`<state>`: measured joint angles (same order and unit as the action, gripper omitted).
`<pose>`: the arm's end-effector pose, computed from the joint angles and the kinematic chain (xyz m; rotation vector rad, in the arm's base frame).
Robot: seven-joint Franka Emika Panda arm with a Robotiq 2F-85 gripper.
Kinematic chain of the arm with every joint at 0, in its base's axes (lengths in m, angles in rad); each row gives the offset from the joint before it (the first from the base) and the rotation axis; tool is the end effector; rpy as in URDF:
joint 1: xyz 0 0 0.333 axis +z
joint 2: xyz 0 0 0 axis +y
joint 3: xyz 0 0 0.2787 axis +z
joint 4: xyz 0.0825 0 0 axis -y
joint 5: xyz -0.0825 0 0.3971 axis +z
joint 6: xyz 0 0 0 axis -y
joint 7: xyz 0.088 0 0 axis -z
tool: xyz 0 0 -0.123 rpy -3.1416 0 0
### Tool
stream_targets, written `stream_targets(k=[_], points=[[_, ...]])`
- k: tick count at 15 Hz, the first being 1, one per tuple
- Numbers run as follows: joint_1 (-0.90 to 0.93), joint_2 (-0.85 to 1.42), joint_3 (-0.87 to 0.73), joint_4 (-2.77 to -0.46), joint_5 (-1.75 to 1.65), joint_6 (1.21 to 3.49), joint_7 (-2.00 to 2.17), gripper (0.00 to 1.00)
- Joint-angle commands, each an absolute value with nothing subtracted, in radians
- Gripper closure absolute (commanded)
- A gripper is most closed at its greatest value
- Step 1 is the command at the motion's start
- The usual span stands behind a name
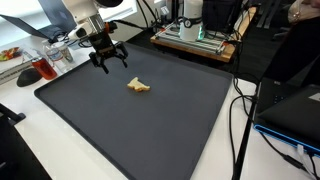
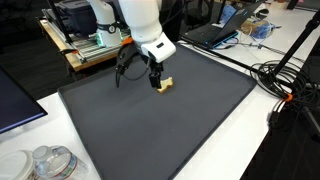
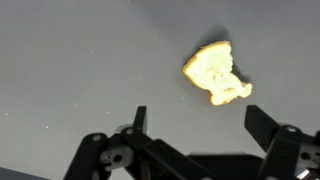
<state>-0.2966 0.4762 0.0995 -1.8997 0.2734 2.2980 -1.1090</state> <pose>0.6051 -0.1117 0.1870 -2.7169 -1.0103 -0.1243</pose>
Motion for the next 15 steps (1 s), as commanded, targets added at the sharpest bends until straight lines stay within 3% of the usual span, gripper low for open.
stream_targets(k=[1,15], points=[[-0.231,0.544,0.076,-1.769,0.153,2.196,-1.141,0.0],[-0.067,0.612,0.107,-1.66,-0.088,2.162,-1.325,0.0]])
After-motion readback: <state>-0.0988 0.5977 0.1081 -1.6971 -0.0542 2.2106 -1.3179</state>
